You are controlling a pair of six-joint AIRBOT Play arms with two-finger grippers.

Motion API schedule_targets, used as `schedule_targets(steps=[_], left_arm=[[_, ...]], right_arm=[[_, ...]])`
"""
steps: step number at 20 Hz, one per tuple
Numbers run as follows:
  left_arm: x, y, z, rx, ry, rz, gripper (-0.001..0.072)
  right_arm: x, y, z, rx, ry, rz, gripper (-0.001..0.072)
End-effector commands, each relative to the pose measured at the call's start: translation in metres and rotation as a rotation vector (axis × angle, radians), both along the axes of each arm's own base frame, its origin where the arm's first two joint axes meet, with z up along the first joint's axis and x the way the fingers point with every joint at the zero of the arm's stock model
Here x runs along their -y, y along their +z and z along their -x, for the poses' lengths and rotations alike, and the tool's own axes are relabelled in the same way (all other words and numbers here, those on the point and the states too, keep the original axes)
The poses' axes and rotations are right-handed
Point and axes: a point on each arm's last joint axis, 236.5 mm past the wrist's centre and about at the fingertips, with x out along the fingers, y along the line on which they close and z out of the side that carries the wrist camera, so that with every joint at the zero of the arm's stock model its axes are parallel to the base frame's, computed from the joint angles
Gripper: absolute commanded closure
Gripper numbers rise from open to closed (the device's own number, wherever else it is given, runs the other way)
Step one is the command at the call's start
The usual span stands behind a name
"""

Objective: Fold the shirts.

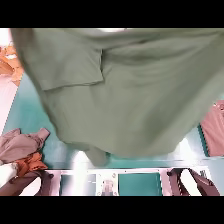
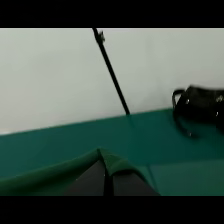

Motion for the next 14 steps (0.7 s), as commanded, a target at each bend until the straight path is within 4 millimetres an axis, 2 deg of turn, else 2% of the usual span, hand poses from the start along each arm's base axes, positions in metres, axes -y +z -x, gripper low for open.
schedule_targets(steps=[1,4,6,8,9,11,14], left_arm=[[-0.006,-0.131,-0.071,-0.232,0.034,0.039,0.0683],[-0.005,-0.228,-0.124,-0.373,0.051,0.106,0.0683],[-0.006,-0.268,-0.153,-0.406,0.096,0.181,0.0683],[-0.010,-0.287,-0.175,-0.394,0.144,0.237,0.0683],[-0.012,-0.291,-0.185,-0.374,0.159,0.249,0.0683],[-0.018,-0.291,-0.199,-0.328,0.177,0.245,0.0683],[-0.031,-0.272,-0.216,-0.245,0.224,0.233,0.0683]], right_arm=[[0.001,-0.132,-0.058,-0.248,0.038,-0.091,0.0690],[0.013,-0.232,-0.102,-0.428,0.005,-0.200,0.0689],[0.024,-0.291,-0.124,-0.523,-0.030,-0.296,0.0690],[0.027,-0.334,-0.143,-0.593,-0.031,-0.364,0.0690],[0.028,-0.347,-0.154,-0.610,-0.024,-0.391,0.0690],[0.029,-0.357,-0.177,-0.610,-0.003,-0.442,0.0689],[0.037,-0.342,-0.210,-0.547,0.011,-0.456,0.0689]])
